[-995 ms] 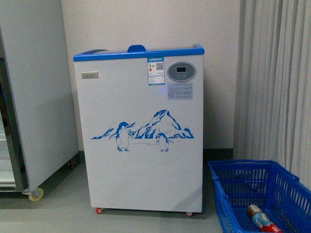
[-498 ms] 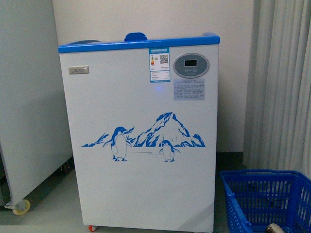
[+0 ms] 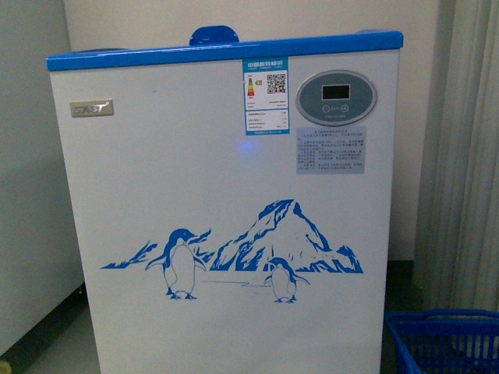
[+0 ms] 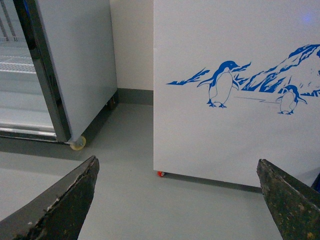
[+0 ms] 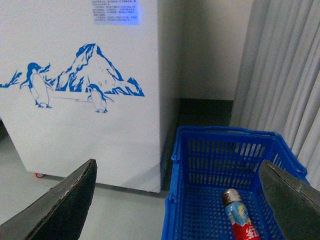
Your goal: Put drink in fridge
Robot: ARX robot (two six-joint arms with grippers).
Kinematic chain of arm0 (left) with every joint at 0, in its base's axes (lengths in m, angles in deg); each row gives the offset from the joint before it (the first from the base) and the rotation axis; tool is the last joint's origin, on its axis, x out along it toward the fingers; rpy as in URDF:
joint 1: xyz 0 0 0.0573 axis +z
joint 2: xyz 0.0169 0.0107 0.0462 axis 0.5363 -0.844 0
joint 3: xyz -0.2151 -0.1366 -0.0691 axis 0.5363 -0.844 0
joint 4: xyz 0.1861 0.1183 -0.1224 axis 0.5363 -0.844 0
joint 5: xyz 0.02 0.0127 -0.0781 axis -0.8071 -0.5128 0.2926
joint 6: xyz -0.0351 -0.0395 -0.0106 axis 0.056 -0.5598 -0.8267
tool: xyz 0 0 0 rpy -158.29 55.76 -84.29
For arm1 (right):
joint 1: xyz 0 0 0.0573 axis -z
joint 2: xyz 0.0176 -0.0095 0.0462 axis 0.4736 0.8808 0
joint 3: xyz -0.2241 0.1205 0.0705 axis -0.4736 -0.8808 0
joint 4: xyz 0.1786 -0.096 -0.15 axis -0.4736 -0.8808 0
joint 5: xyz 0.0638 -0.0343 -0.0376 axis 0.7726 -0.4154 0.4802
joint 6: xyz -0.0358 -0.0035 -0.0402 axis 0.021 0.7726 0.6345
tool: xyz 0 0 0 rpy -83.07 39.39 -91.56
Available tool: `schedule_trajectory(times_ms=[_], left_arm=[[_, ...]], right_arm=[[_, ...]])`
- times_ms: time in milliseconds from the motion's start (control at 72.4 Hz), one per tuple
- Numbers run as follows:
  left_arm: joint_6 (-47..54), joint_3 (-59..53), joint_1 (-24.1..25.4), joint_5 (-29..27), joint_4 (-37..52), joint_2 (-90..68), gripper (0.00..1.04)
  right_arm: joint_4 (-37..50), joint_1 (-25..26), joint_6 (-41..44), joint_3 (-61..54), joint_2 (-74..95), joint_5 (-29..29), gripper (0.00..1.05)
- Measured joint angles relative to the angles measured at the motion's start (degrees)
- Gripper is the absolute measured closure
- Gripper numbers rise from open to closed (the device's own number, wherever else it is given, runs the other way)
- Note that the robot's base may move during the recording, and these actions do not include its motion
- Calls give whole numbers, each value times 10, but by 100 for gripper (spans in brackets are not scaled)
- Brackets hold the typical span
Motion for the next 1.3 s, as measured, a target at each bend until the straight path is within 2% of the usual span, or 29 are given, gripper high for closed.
schedule_trajectory(times_ms=[594, 608, 677, 705, 746, 829, 954, 1078, 1299], left_arm=[[0, 0, 0, 0, 0, 0, 8], [0, 0, 0, 0, 0, 0, 8], [0, 0, 0, 0, 0, 0, 8], [0, 0, 0, 1, 0, 0, 8], [0, 0, 0, 0, 0, 0, 8], [0, 0, 0, 0, 0, 0, 8], [0, 0, 0, 0, 0, 0, 8], [0, 0, 0, 0, 0, 0, 8], [0, 0, 0, 0, 0, 0, 8]], right_arm=[[0, 0, 0, 0, 0, -1, 8], [-4, -1, -3, 1, 4, -7, 8], [-132, 3, -27, 56, 89, -81, 8], [-170, 25, -27, 79, 151, -89, 8], [-172, 52, -24, 90, 212, -81, 8], [-108, 127, -1, 103, 366, -50, 8], [71, 226, 69, 132, 626, -31, 8], [190, 268, 138, 165, 832, -15, 8], [366, 319, 245, 255, 1146, -49, 8]])
